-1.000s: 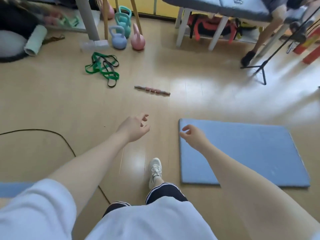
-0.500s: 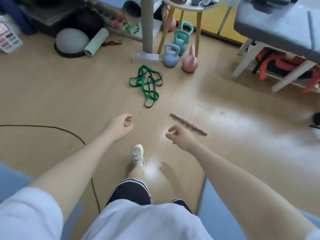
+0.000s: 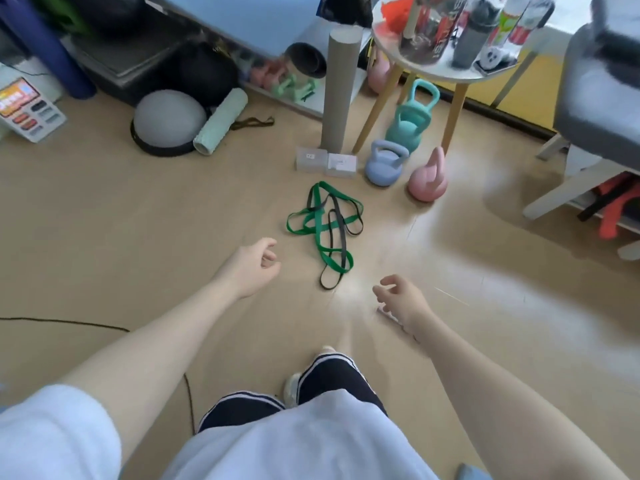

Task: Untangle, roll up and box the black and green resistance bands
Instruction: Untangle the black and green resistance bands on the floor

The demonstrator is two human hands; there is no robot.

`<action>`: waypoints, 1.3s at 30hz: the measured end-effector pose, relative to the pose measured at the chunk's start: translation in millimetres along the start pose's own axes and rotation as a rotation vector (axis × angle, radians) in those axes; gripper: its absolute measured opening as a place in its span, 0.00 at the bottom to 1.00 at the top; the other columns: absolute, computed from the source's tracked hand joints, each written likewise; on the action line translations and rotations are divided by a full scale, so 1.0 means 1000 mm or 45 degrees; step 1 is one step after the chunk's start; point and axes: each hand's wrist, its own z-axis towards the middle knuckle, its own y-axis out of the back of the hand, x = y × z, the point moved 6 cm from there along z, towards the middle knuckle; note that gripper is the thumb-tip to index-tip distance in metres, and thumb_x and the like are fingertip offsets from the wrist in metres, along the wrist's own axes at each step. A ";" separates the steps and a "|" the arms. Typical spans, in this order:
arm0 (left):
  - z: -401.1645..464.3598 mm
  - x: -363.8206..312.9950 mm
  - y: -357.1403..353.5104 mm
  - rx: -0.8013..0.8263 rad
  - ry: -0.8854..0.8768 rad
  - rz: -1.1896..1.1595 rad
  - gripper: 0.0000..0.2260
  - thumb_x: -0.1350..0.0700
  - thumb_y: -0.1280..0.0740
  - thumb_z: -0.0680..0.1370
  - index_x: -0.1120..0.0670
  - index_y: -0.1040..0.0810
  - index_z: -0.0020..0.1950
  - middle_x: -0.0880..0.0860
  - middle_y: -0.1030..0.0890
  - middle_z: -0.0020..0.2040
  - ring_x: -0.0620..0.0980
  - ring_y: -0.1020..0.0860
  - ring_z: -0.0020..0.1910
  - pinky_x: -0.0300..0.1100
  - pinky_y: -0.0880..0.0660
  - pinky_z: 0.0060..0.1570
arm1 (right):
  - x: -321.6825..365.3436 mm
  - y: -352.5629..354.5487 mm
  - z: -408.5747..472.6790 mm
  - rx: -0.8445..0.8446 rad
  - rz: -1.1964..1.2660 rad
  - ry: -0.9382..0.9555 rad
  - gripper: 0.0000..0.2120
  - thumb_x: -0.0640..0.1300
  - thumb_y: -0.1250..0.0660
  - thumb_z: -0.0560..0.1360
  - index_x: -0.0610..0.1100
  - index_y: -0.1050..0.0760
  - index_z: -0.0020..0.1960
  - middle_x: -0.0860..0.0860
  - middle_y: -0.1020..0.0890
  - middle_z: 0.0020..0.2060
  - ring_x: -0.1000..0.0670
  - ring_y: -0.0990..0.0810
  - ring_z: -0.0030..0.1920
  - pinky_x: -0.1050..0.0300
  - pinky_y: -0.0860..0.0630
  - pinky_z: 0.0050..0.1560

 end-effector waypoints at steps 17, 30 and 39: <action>0.412 -0.001 0.063 0.426 -0.131 0.552 0.21 0.52 0.39 0.77 0.52 0.35 0.70 0.49 0.25 0.64 0.52 0.25 0.60 0.47 0.28 0.59 | 0.172 -0.020 0.340 0.148 -0.109 -0.177 0.20 0.51 0.37 0.76 0.42 0.31 0.64 0.46 0.21 0.55 0.47 0.22 0.50 0.58 0.29 0.46; 0.609 0.095 -0.049 0.658 -0.252 0.569 0.21 0.57 0.41 0.78 0.56 0.36 0.70 0.55 0.29 0.68 0.56 0.27 0.61 0.46 0.31 0.60 | 0.155 -0.136 0.514 0.102 -0.266 -0.286 0.21 0.51 0.40 0.77 0.43 0.35 0.67 0.45 0.22 0.56 0.44 0.24 0.56 0.53 0.28 0.51; 0.740 0.249 -0.268 0.786 -0.421 0.801 0.20 0.56 0.41 0.78 0.58 0.35 0.69 0.57 0.30 0.67 0.57 0.29 0.63 0.50 0.29 0.60 | 0.004 -0.292 0.708 -0.040 -0.216 -0.364 0.21 0.49 0.40 0.78 0.42 0.35 0.67 0.44 0.27 0.61 0.44 0.26 0.59 0.51 0.27 0.55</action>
